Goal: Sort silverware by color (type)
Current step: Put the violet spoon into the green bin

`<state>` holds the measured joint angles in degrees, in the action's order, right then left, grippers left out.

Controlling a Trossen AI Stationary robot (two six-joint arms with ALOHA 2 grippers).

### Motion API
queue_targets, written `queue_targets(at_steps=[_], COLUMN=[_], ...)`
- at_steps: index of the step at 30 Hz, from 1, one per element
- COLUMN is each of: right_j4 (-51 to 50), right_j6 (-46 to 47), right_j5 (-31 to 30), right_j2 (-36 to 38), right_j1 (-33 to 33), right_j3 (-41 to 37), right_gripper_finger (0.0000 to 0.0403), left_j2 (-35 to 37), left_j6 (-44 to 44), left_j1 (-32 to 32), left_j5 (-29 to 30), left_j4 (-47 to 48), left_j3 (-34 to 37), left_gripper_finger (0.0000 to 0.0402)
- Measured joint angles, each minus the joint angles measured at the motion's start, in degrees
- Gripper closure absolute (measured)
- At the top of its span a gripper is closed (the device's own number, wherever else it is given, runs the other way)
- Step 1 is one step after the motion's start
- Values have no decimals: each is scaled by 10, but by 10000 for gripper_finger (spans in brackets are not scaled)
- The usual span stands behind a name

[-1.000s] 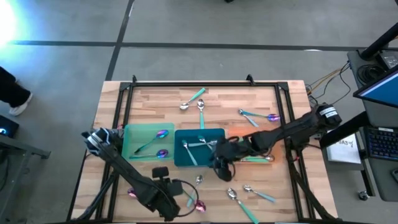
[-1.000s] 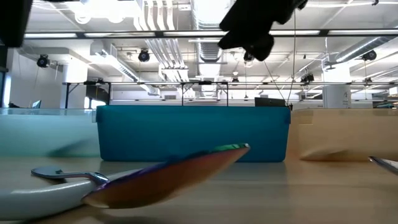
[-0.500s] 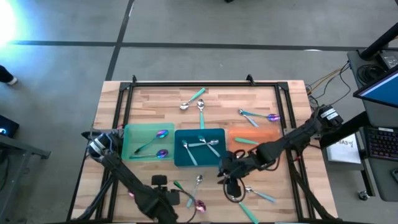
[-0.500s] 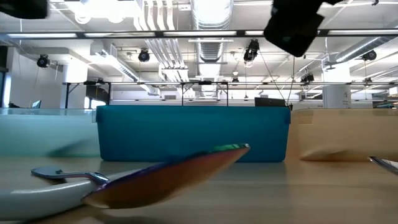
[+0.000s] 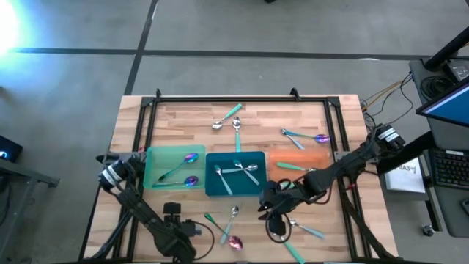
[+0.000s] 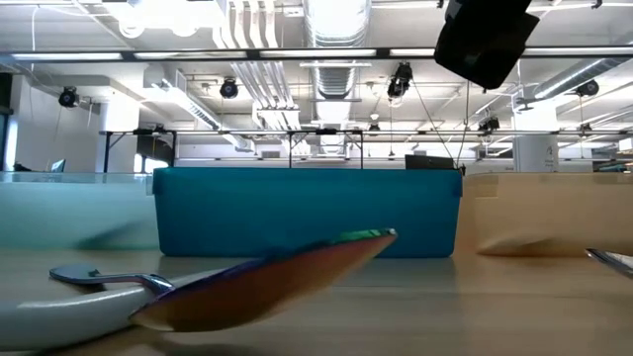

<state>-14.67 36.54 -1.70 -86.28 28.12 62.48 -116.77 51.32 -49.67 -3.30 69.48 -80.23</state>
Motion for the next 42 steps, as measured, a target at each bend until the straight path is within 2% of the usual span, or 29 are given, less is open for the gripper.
queue_targets(at_steps=[6,12,16,21,26,30,34,39,42], right_j4=[0,0,0,0,0,0,0,0,-1], right_j6=[6,4,5,5,5,4,4,4,4], right_j5=[-18,-29,-29,-29,-29,-29,-29,-29,-28], right_j2=[0,0,0,0,0,0,0,0,0], right_j1=[0,0,0,0,0,0,0,0,0], right_j3=[0,0,0,0,0,0,0,0,0], right_gripper_finger=[268,268,268,268,268,268,268,268,268], left_j2=[7,8,7,5,3,10,59,125,159], left_j6=[-31,-57,-95,-105,-83,-60,-17,25,47], left_j1=[1,3,13,29,37,35,36,39,50], left_j5=[-11,-34,-58,-92,-91,-40,37,167,230], left_j4=[-54,-89,-95,-98,-78,-55,-41,-3,59], left_j3=[46,69,70,70,53,20,-8,-24,-25], left_gripper_finger=[279,298,327,390,394,397,399,400,400])
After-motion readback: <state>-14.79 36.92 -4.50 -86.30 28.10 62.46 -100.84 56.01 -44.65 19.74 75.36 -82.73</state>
